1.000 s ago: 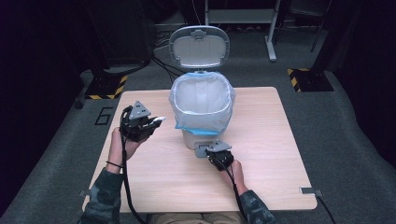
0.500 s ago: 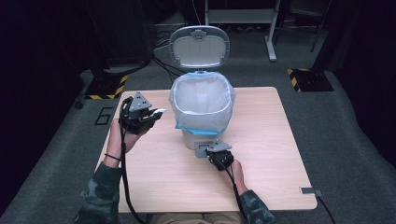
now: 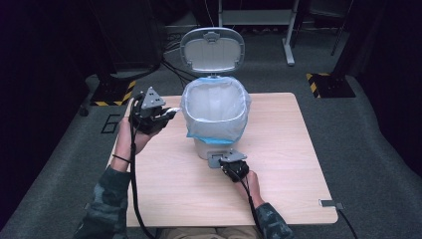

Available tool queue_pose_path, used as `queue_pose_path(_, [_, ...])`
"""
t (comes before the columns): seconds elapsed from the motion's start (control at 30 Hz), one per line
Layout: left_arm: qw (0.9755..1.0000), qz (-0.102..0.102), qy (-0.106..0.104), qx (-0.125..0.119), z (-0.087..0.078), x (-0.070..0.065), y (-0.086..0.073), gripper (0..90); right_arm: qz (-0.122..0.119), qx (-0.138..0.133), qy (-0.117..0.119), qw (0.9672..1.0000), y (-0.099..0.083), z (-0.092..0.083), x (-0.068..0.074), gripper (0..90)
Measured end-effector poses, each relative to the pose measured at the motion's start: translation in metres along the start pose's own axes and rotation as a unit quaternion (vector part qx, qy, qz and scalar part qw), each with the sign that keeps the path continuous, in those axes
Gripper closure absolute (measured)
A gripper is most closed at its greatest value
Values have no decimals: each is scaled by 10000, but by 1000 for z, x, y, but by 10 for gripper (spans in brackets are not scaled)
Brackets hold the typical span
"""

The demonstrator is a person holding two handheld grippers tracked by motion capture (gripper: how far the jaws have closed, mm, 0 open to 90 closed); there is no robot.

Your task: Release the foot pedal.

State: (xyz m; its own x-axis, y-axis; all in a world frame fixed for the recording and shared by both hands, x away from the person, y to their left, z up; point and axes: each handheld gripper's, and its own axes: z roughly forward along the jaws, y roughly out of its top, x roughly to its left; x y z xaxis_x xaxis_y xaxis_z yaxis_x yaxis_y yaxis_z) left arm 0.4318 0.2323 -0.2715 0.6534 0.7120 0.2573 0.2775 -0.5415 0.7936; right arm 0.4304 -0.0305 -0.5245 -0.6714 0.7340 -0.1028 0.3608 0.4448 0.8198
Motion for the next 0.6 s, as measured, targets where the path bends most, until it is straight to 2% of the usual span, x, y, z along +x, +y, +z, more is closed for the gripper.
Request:
queue_pose_path(0.37, [10000, 37, -25, -47, 0, 6, 21, 815, -9, -4, -22, 10000, 0, 0, 0, 900])
queue_pose_path(0.6, [9999, 147, -11, -36, 1, 7, 37, 815, -5, 0, -7, 10000, 0, 0, 0, 900])
